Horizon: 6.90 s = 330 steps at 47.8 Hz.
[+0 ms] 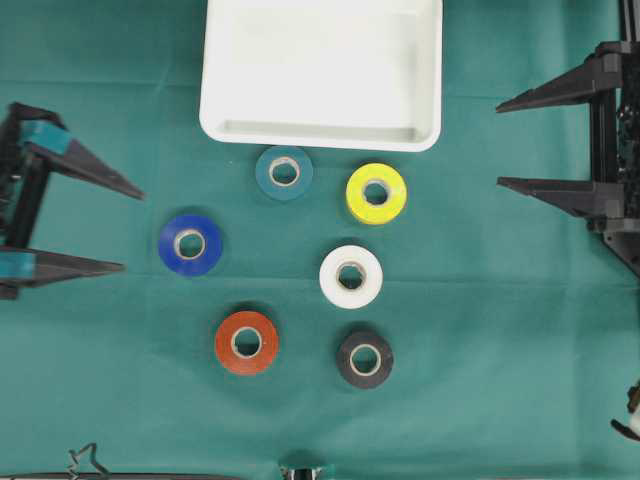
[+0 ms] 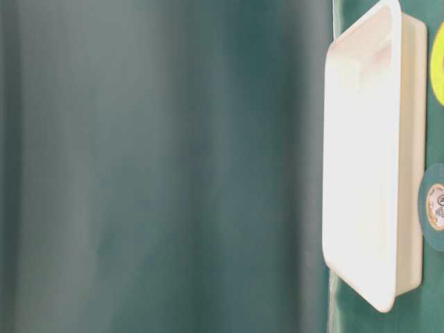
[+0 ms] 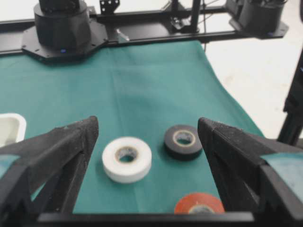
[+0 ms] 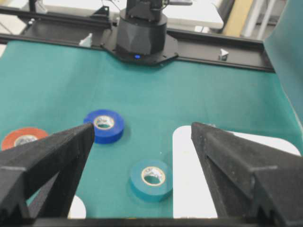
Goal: Pick up the tape from a random location and place it into the white case.
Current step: 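Move the left gripper over the white tape roll, then lower the left gripper and close it on the white roll's rim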
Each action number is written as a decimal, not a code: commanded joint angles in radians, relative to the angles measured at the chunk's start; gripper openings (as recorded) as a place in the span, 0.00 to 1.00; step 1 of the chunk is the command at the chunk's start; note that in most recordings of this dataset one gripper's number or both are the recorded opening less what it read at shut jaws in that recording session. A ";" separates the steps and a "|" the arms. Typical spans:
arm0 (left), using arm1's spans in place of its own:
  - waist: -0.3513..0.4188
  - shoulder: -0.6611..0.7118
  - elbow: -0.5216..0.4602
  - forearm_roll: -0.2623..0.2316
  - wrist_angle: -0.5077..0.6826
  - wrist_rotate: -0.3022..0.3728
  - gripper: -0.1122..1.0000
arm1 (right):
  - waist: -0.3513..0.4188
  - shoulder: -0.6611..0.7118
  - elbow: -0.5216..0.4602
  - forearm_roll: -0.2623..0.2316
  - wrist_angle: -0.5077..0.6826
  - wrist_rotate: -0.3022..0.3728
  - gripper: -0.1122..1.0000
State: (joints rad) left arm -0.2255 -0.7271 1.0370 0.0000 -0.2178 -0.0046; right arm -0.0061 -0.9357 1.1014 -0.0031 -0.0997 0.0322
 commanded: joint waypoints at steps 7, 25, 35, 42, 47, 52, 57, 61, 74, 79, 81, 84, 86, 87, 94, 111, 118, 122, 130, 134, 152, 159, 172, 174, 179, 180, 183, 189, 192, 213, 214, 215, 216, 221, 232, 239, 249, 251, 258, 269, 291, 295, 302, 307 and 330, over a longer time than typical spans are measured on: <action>0.005 0.198 -0.176 -0.002 -0.012 0.006 1.00 | -0.002 0.011 -0.031 -0.002 -0.015 0.000 0.93; 0.011 0.462 -0.437 -0.002 0.023 0.006 1.00 | -0.002 0.017 -0.029 -0.003 -0.025 0.000 0.93; 0.011 0.561 -0.565 0.000 0.055 0.008 1.00 | -0.002 0.020 -0.031 -0.005 -0.031 0.000 0.93; 0.011 0.607 -0.632 0.002 0.092 0.029 1.00 | -0.002 0.025 -0.031 -0.006 -0.038 -0.002 0.93; 0.012 0.620 -0.652 0.000 0.114 0.052 1.00 | -0.002 0.026 -0.031 -0.006 -0.040 0.000 0.93; 0.014 0.621 -0.653 -0.002 0.120 0.054 1.00 | -0.002 0.026 -0.031 -0.006 -0.040 -0.002 0.93; 0.017 0.620 -0.653 -0.002 0.130 0.051 1.00 | -0.002 0.026 -0.031 -0.006 -0.040 -0.002 0.93; 0.021 0.620 -0.655 -0.002 0.146 0.051 1.00 | -0.002 0.026 -0.032 -0.006 -0.040 -0.002 0.93; 0.025 0.629 -0.692 -0.002 0.247 0.044 1.00 | -0.002 0.026 -0.035 -0.006 -0.034 -0.002 0.93; 0.025 0.646 -0.739 -0.002 0.347 0.044 1.00 | -0.002 0.026 -0.038 -0.006 -0.028 -0.002 0.93; 0.025 0.660 -0.767 -0.002 0.402 0.044 1.00 | -0.002 0.026 -0.040 -0.006 -0.023 -0.002 0.93; 0.025 0.683 -0.807 -0.002 0.474 0.044 1.00 | -0.002 0.026 -0.040 -0.008 -0.018 -0.002 0.93; 0.026 0.699 -0.836 -0.003 0.523 0.044 1.00 | -0.002 0.026 -0.040 -0.006 -0.017 -0.002 0.93; 0.028 0.709 -0.848 -0.002 0.546 0.046 1.00 | -0.002 0.028 -0.040 -0.006 -0.015 -0.002 0.93; 0.028 0.767 -0.959 -0.002 0.719 0.046 1.00 | -0.002 0.032 -0.040 -0.006 -0.014 -0.003 0.93; 0.029 0.882 -1.177 0.002 1.043 0.046 1.00 | -0.002 0.054 -0.046 -0.006 -0.012 -0.003 0.93; 0.029 0.900 -1.206 0.002 1.089 0.044 1.00 | -0.002 0.057 -0.044 -0.006 -0.012 -0.003 0.93; 0.029 0.907 -1.206 0.002 1.092 0.044 1.00 | -0.002 0.057 -0.046 -0.006 -0.014 -0.003 0.93; 0.029 0.910 -1.204 0.002 1.092 0.044 1.00 | -0.002 0.057 -0.046 -0.006 -0.012 -0.003 0.93; 0.029 0.908 -1.204 0.003 1.092 0.044 1.00 | -0.002 0.057 -0.046 -0.006 -0.011 -0.005 0.93; 0.028 0.910 -1.204 0.003 1.092 0.044 1.00 | -0.002 0.057 -0.048 -0.008 -0.002 -0.005 0.93; 0.028 0.910 -1.204 0.003 1.091 0.046 1.00 | -0.002 0.057 -0.048 -0.006 -0.002 -0.005 0.93; 0.029 0.916 -1.164 0.005 1.051 0.046 1.00 | -0.002 0.057 -0.049 -0.008 -0.002 -0.005 0.93; 0.028 0.917 -1.152 0.005 1.039 0.046 1.00 | -0.002 0.057 -0.049 -0.006 -0.002 -0.005 0.93; 0.029 0.928 -1.117 0.005 0.991 0.044 1.00 | -0.002 0.058 -0.049 -0.006 -0.002 -0.005 0.93; 0.028 0.931 -1.109 0.005 0.983 0.044 1.00 | -0.002 0.058 -0.049 -0.006 -0.002 -0.006 0.93; 0.029 0.939 -1.089 0.005 0.957 0.044 1.00 | -0.002 0.058 -0.049 -0.006 -0.002 -0.006 0.93; 0.029 0.954 -1.043 0.005 0.899 0.044 1.00 | -0.002 0.060 -0.049 -0.009 -0.002 -0.006 0.93; 0.029 0.957 -1.026 0.005 0.865 0.044 1.00 | -0.002 0.061 -0.049 -0.012 0.002 -0.006 0.93; 0.031 1.046 -0.945 0.005 0.724 0.044 1.00 | -0.002 0.066 -0.048 -0.014 0.002 -0.006 0.93; 0.031 1.051 -0.945 0.005 0.723 0.044 1.00 | -0.002 0.066 -0.048 -0.015 0.003 -0.006 0.93; 0.031 1.058 -0.945 0.005 0.719 0.044 1.00 | -0.002 0.066 -0.049 -0.014 0.003 -0.006 0.93; 0.031 1.065 -0.945 0.005 0.716 0.044 1.00 | -0.002 0.066 -0.048 -0.014 0.003 -0.006 0.93; 0.031 1.101 -0.942 0.003 0.706 0.044 1.00 | -0.002 0.066 -0.048 -0.015 0.008 -0.006 0.93; 0.031 1.143 -0.937 0.003 0.680 0.044 1.00 | -0.002 0.066 -0.048 -0.014 0.018 -0.006 0.93; 0.031 1.147 -0.925 0.003 0.667 0.044 0.99 | -0.002 0.066 -0.048 -0.015 0.020 -0.006 0.93; 0.031 1.147 -0.920 0.000 0.660 0.005 0.97 | -0.002 0.066 -0.048 -0.014 0.021 -0.006 0.93; 0.031 1.147 -0.920 0.002 0.660 -0.003 0.95 | -0.002 0.066 -0.048 -0.015 0.021 -0.006 0.93; 0.031 1.144 -0.908 0.002 0.670 -0.003 0.70 | -0.002 0.066 -0.048 -0.014 0.023 -0.006 0.93; 0.029 1.141 -0.907 0.002 0.693 0.005 0.34 | -0.002 0.066 -0.048 -0.014 0.031 -0.006 0.93; 0.025 1.121 -0.919 0.003 0.712 0.005 0.34 | -0.002 0.066 -0.049 -0.014 0.035 -0.006 0.93; 0.020 1.097 -0.928 0.003 0.739 0.005 0.34 | -0.002 0.066 -0.049 -0.014 0.038 -0.006 0.93; 0.011 1.040 -0.956 0.005 0.781 0.006 0.34 | -0.002 0.066 -0.049 -0.014 0.038 -0.006 0.93; 0.005 0.996 -0.976 0.006 0.822 0.006 0.34 | -0.002 0.066 -0.049 -0.014 0.040 -0.006 0.93; -0.011 0.841 -1.066 0.006 0.989 0.012 0.33 | -0.002 0.066 -0.052 -0.014 0.054 -0.005 0.93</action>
State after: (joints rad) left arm -0.2332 0.1749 0.0169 0.0031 0.7501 0.0061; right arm -0.0061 -0.8744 1.0799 -0.0169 -0.0430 0.0276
